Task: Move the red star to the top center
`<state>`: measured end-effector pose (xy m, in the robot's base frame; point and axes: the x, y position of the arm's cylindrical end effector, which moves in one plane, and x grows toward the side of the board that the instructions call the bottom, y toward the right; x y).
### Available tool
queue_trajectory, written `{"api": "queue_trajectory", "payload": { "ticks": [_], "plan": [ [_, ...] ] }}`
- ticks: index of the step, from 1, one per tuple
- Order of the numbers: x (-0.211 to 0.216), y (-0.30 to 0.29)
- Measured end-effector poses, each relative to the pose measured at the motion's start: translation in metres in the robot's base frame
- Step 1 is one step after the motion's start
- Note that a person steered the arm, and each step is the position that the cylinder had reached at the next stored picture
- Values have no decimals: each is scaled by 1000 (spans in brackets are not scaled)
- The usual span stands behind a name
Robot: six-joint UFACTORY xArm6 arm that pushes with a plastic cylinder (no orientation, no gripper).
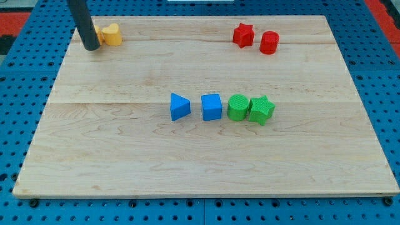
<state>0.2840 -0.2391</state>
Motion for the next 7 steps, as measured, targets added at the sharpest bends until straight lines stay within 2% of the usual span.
{"api": "queue_trajectory", "payload": {
  "ticks": [1, 2, 3, 4, 5, 6, 7],
  "plan": [
    [9, 18],
    [50, 129],
    [61, 268],
    [39, 353],
    [0, 392],
    [-33, 366],
    [-51, 291]
  ]
}}
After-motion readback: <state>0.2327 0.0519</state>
